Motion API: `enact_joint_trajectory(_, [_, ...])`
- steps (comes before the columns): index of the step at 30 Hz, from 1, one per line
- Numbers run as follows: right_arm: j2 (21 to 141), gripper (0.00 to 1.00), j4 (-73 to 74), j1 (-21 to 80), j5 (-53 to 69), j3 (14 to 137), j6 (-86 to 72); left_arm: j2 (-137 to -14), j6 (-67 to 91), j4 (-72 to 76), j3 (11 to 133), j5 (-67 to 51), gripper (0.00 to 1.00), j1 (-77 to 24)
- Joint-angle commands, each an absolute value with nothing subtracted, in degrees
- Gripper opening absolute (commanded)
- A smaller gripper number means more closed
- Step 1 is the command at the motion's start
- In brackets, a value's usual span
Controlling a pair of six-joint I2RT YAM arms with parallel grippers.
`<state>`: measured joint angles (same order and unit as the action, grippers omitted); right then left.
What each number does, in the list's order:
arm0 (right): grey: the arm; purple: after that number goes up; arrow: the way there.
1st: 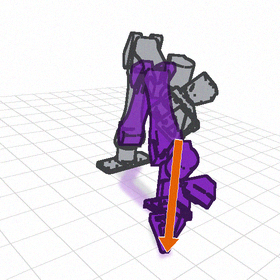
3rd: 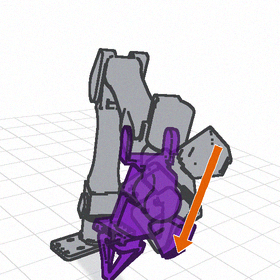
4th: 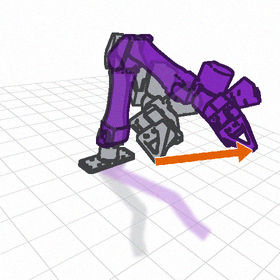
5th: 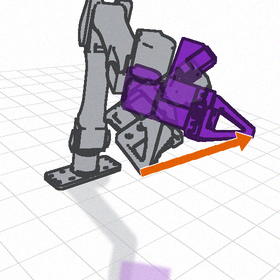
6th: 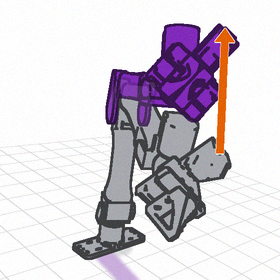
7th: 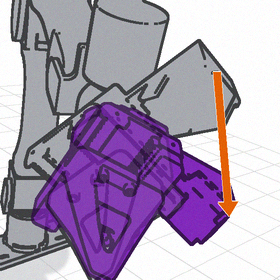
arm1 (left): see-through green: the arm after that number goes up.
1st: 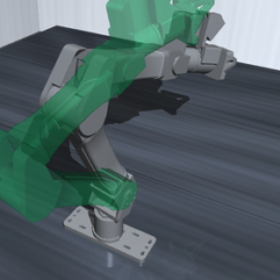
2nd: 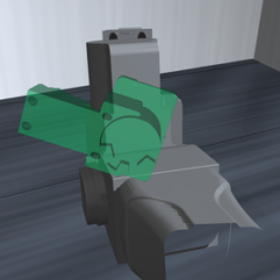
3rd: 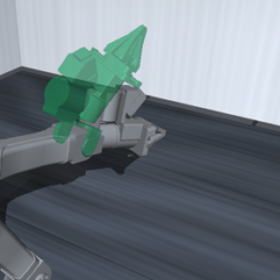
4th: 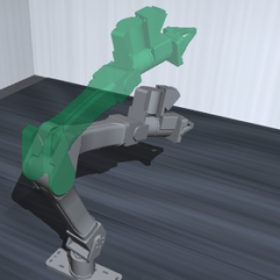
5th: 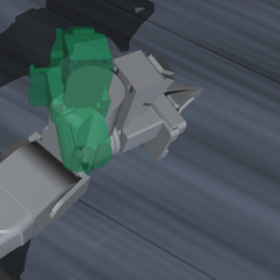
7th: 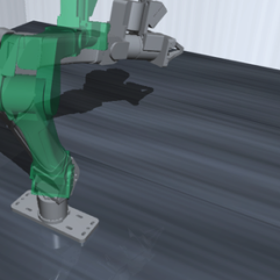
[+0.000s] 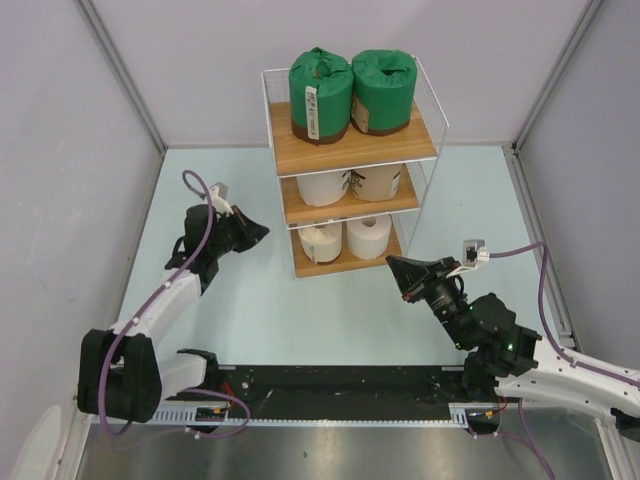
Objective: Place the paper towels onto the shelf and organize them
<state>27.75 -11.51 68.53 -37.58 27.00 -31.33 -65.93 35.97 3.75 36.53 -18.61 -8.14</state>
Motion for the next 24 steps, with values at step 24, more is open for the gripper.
enact_joint_trajectory(24, [24.9, 0.00, -8.0, 68.8, -41.1, 25.0, -34.1, -78.7, 32.3, 9.2, 44.2, -19.2, 0.00, -17.9])
